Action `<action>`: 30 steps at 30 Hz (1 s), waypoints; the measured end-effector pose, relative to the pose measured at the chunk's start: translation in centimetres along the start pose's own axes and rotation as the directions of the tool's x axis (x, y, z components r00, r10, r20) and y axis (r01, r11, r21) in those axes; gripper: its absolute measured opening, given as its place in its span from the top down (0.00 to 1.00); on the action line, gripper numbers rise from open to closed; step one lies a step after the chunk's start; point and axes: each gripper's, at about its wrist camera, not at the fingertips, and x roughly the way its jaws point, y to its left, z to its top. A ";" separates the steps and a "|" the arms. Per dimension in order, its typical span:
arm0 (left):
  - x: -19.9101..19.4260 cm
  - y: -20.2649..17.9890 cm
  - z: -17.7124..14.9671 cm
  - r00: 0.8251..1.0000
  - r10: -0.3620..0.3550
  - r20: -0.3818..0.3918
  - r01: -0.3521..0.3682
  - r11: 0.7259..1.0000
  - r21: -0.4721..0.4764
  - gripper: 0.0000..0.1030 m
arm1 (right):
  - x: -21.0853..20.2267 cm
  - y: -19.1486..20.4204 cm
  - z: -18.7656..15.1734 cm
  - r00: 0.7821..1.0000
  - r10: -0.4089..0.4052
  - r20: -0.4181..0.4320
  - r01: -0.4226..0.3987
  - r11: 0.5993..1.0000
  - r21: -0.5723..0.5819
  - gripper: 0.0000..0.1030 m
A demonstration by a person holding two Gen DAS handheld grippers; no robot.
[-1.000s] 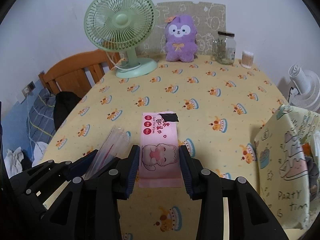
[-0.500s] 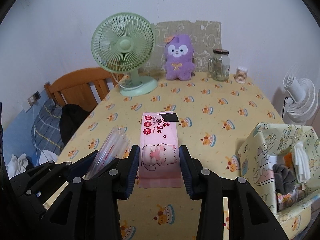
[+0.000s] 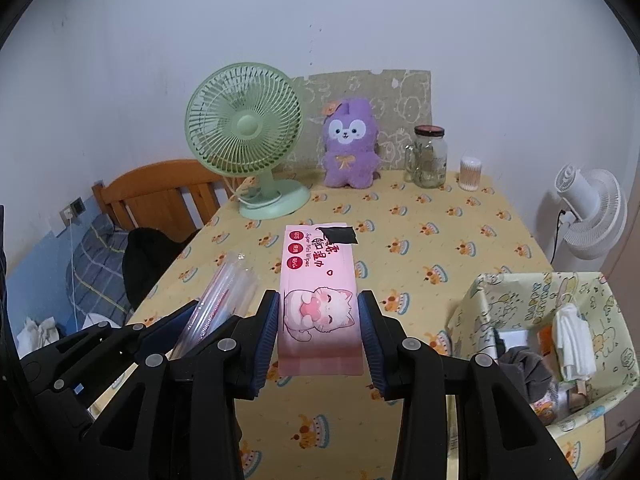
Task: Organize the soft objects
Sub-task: 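Carry the plastic bag and pink tissue pack into the paper box and release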
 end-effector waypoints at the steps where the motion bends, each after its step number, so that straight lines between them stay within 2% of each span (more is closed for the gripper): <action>1: 0.0 -0.2 0.1 1.000 -0.001 0.002 0.001 1.000 0.001 0.76 | -0.1 -0.2 0.1 1.000 -0.003 0.004 0.003 1.000 0.001 0.58; 12: 0.0 -3.5 1.0 1.000 -0.019 0.024 0.019 1.000 0.019 0.76 | -1.5 -3.3 0.5 0.999 -0.032 0.032 0.032 0.999 0.015 0.58; 30: 0.8 -9.3 2.7 0.995 -0.093 0.043 0.089 0.993 0.076 0.76 | -3.3 -9.5 1.1 0.993 -0.099 0.069 0.095 0.994 0.055 0.58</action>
